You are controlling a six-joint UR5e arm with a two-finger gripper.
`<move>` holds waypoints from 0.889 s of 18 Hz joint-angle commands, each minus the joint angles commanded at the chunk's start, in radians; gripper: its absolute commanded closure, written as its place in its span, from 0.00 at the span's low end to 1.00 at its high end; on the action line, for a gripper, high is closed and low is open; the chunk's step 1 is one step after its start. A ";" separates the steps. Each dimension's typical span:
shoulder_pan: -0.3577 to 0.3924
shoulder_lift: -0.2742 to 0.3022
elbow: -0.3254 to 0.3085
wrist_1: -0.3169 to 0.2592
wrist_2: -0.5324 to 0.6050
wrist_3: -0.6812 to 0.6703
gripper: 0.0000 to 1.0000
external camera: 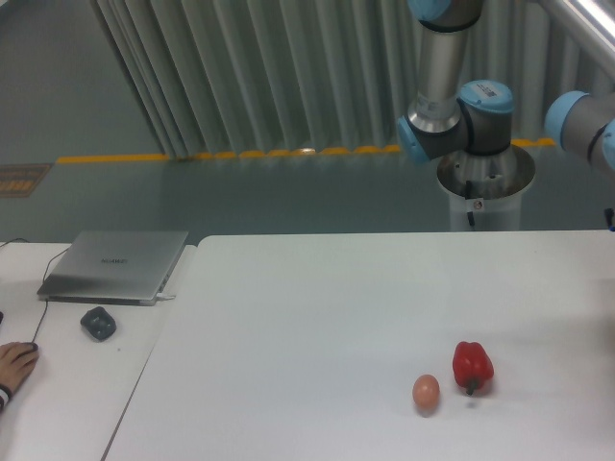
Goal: Place the green pepper on the table
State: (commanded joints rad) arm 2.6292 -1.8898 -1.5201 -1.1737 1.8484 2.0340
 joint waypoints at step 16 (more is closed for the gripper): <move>0.106 -0.049 -0.035 -0.014 0.032 0.003 0.00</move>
State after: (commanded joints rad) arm 2.7350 -1.9390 -1.5554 -1.1873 1.8807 2.0371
